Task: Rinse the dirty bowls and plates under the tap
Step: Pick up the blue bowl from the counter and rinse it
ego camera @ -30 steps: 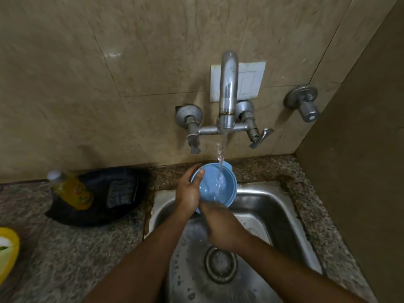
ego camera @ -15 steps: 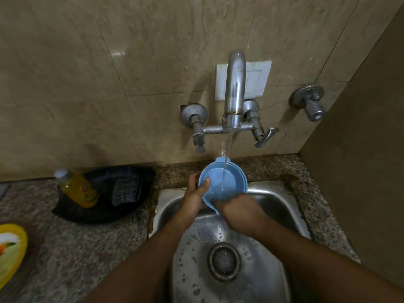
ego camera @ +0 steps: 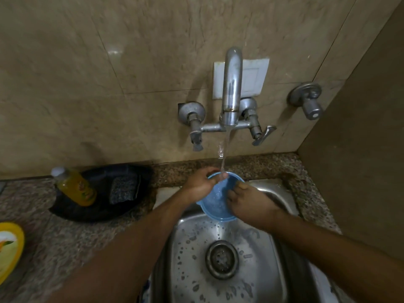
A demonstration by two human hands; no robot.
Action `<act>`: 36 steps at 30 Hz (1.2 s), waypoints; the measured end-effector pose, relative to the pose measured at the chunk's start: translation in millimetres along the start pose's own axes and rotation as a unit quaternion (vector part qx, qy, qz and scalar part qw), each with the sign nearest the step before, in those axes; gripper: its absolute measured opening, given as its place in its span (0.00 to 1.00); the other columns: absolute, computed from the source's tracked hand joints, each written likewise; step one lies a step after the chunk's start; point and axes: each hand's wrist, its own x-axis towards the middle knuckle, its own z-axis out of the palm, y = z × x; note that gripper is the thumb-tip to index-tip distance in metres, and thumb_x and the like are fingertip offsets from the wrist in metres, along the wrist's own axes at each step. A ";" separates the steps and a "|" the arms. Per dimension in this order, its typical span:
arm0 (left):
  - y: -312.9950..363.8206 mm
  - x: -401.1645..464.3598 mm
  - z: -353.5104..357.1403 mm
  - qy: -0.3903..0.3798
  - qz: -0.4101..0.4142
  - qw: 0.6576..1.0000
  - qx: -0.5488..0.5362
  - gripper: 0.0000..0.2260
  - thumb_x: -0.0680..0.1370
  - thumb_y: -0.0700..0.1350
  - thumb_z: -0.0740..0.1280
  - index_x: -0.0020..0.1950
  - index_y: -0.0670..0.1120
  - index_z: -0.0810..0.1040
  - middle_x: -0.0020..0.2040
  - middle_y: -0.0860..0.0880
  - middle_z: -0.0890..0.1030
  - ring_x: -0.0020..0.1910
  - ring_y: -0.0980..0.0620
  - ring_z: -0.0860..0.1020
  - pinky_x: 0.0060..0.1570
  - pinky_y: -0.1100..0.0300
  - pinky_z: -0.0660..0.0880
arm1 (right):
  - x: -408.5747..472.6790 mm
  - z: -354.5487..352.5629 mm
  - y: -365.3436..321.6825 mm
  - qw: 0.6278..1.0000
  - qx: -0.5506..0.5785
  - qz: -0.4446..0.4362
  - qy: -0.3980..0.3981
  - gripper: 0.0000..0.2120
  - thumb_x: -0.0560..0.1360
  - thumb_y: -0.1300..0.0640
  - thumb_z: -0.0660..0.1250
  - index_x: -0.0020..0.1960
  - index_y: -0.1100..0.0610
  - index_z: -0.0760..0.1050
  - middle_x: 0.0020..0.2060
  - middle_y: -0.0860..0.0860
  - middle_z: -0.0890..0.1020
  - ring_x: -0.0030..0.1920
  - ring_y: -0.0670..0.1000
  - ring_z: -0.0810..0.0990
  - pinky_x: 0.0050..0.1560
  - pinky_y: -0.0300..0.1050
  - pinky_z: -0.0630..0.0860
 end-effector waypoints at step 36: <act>-17.4 -11.3 -25.8 -0.038 -0.055 0.972 -0.226 0.21 0.70 0.51 0.76 0.61 0.57 0.77 0.56 0.47 0.82 0.55 0.47 0.81 0.57 0.48 0.77 | -8.0 3.2 9.6 0.987 0.037 -0.146 0.053 0.09 0.72 0.59 0.60 0.42 0.52 0.78 0.38 0.49 0.81 0.41 0.53 0.80 0.48 0.48 0.77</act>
